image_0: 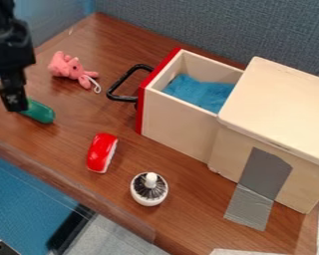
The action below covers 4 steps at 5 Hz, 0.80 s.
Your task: Relocate the green object to the upper right side of the drawer
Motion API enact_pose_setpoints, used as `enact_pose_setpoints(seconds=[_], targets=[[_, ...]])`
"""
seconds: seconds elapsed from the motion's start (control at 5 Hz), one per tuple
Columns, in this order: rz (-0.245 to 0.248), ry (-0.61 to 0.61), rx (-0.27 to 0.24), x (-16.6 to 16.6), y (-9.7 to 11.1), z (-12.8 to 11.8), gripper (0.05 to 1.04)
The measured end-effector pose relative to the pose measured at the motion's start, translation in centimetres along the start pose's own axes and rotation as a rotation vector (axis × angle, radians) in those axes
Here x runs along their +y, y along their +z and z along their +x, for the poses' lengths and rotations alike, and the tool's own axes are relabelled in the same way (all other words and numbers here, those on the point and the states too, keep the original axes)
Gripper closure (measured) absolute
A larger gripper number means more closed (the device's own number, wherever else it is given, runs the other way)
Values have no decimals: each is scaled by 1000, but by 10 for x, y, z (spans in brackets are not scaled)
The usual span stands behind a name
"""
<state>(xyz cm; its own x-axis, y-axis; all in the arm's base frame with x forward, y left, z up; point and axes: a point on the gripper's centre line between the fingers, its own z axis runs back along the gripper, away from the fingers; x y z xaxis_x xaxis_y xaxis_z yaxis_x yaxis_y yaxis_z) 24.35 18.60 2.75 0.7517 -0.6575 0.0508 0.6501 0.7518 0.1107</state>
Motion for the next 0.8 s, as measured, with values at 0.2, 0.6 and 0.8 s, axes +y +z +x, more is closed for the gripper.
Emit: enact_pose_setpoints(seconds=[0.2, 0.6, 0.8], targets=[[-19, -38, 57, -5, -23, 2, 83], [8, -48, 100, -5, -28, 2, 401], [20, -15, 91, -7, -25, 3, 645]])
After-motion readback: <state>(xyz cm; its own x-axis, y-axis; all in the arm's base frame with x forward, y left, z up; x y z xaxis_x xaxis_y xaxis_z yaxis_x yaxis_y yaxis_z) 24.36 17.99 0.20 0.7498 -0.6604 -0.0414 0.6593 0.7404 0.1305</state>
